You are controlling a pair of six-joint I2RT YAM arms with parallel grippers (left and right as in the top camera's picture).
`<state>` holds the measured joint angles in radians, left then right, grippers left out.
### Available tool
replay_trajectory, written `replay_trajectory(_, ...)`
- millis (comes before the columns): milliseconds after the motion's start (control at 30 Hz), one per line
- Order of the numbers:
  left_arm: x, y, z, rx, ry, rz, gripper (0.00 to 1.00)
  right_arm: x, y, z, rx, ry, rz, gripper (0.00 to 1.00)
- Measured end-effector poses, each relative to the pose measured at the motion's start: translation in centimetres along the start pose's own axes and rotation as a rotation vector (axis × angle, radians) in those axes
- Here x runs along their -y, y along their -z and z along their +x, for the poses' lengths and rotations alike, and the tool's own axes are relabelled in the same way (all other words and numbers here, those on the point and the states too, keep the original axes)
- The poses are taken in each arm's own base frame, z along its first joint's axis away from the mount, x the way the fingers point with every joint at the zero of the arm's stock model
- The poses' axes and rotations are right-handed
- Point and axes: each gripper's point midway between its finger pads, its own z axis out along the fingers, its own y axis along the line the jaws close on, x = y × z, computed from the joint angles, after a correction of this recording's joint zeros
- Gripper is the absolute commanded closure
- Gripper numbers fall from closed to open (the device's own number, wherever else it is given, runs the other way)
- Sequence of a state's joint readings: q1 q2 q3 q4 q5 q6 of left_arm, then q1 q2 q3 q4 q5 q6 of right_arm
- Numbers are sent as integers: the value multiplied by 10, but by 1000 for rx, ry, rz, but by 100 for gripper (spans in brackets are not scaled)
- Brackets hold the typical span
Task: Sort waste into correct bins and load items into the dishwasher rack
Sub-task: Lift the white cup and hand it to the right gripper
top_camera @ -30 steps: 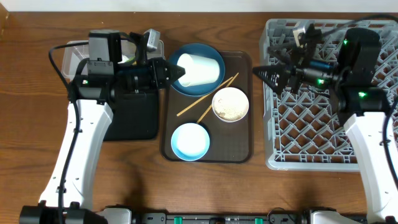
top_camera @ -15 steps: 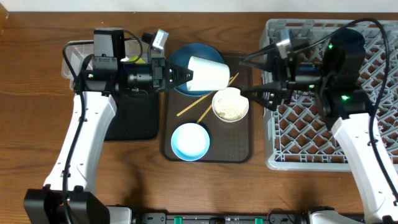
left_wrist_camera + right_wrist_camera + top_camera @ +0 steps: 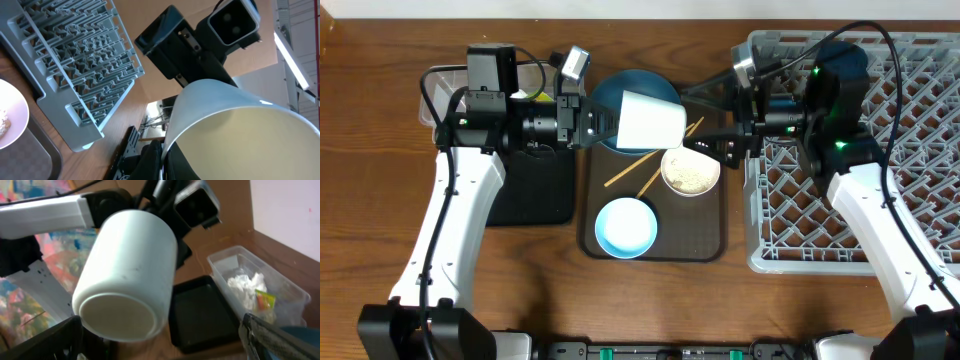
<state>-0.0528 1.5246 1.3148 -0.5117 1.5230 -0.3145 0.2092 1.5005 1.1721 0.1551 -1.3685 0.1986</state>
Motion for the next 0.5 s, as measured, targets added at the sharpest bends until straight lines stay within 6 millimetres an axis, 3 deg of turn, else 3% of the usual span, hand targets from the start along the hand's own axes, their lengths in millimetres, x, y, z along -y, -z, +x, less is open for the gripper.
replay_trajectory(500,0,-1,-2,2,-23,-7,94,-12,-6,-5,-1,-10,-53,7)
